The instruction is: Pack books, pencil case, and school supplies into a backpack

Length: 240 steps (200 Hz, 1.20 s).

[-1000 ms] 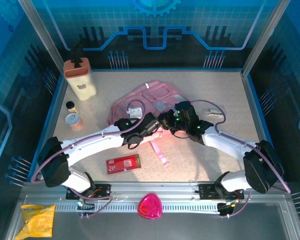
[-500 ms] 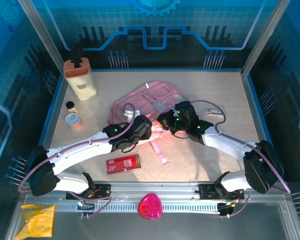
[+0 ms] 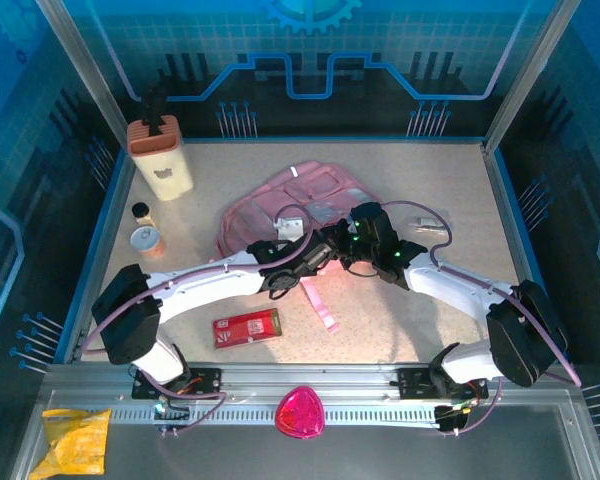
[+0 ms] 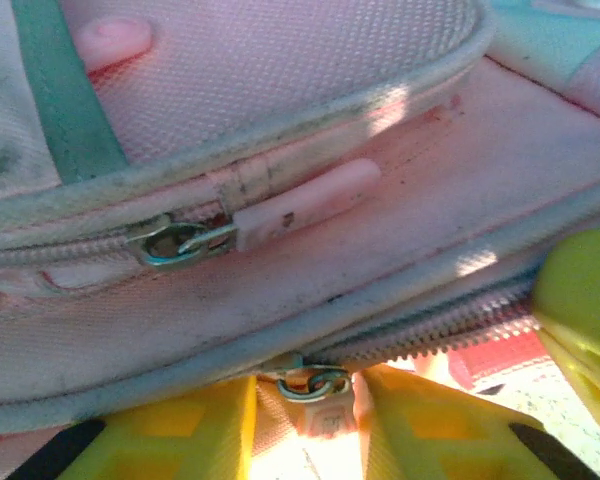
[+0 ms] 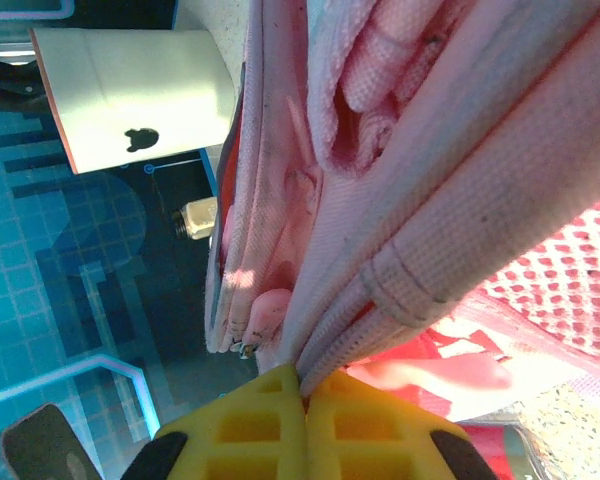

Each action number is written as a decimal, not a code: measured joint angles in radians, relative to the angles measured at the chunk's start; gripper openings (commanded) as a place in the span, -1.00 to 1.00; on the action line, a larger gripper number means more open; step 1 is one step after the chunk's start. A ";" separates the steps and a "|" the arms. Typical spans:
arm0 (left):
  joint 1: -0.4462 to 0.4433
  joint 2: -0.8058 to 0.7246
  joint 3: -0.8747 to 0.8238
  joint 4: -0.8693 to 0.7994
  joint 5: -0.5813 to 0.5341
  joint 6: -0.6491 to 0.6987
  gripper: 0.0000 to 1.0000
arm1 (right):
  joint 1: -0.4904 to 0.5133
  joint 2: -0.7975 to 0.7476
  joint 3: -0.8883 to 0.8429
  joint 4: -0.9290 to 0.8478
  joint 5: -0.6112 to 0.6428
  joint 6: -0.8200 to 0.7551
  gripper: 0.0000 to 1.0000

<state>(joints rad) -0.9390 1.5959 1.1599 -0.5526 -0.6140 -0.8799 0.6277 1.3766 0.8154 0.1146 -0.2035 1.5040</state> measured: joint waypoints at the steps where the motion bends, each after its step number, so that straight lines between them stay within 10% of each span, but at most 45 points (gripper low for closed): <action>1: 0.000 0.001 0.002 -0.002 -0.002 0.000 -0.49 | 0.000 0.000 0.000 0.000 0.001 0.000 -1.00; 77: 0.018 -0.048 -0.029 0.025 0.010 0.048 -1.00 | 0.000 0.000 0.000 0.025 -0.013 0.000 -1.00; 201: 0.192 -0.233 -0.295 0.037 0.188 0.155 -1.00 | -0.071 -0.028 -0.002 0.043 -0.040 -0.020 -1.00; 240: 0.192 -0.258 -0.287 0.057 0.246 0.168 -1.00 | 0.031 -0.034 -0.038 0.017 -0.012 -0.040 -0.09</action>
<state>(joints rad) -0.7471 1.3376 0.8726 -0.4953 -0.3683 -0.7116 0.6582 1.3426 0.7776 0.1318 -0.2157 1.4639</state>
